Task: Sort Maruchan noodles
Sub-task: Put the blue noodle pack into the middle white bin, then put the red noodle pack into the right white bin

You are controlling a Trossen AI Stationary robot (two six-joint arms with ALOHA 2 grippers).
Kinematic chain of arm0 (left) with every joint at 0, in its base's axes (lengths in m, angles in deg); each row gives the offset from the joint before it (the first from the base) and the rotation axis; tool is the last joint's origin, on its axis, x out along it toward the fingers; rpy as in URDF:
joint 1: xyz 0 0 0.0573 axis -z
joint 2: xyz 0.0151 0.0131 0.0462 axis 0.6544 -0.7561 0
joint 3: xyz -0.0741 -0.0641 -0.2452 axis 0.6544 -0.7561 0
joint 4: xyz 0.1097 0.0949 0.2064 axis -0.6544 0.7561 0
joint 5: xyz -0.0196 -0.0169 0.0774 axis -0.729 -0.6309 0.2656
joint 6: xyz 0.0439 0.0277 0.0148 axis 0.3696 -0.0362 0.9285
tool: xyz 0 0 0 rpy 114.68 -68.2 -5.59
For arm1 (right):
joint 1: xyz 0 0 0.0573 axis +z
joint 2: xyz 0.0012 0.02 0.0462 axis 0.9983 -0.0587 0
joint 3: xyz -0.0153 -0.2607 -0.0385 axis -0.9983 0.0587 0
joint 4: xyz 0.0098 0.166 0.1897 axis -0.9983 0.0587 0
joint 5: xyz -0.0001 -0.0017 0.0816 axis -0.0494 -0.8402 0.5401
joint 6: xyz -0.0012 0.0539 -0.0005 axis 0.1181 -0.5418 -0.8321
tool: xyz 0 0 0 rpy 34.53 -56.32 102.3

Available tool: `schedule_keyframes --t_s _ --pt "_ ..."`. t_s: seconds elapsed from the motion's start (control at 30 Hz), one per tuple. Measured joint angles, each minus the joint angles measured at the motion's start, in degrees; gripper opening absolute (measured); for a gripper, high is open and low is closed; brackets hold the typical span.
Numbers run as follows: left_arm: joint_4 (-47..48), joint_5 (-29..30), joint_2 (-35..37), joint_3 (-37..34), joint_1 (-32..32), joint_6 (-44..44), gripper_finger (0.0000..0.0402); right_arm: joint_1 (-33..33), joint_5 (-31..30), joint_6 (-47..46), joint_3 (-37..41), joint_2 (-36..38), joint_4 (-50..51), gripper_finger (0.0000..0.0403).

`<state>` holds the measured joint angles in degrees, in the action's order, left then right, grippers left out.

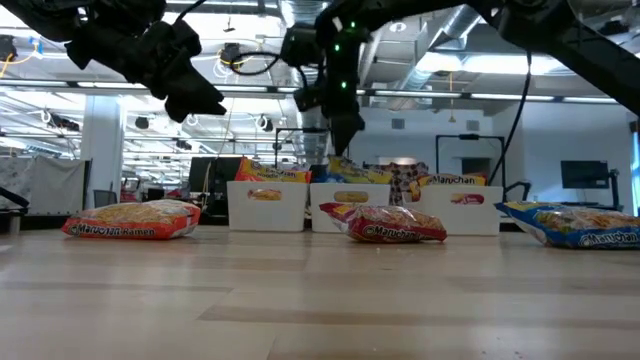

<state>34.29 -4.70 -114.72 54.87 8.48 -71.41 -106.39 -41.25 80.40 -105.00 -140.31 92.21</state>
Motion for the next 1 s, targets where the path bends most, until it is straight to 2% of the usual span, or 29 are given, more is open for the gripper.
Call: schedule_keyframes --t_s 0.1,0.33,0.63,1.0 --pt "-1.6 0.4 0.0 0.0 0.0 0.0 0.0178 0.8 -0.8 -1.9 -3.4 0.1 3.6 0.0224" --pt "-1.9 1.8 0.0 0.0 0.0 -0.2 0.0178 0.8 0.6 -3.5 -2.5 3.2 3.5 0.0221" --pt "-2.1 -1.2 -0.5 0.0 1.1 -8.6 0.0178 1.7 -0.9 -8.2 -2.9 9.0 10.4 0.0221" --pt "-10.7 4.1 -2.3 0.0 2.1 -9.4 0.0189 5.2 -0.7 -20.1 -2.9 19.7 13.5 0.0221"
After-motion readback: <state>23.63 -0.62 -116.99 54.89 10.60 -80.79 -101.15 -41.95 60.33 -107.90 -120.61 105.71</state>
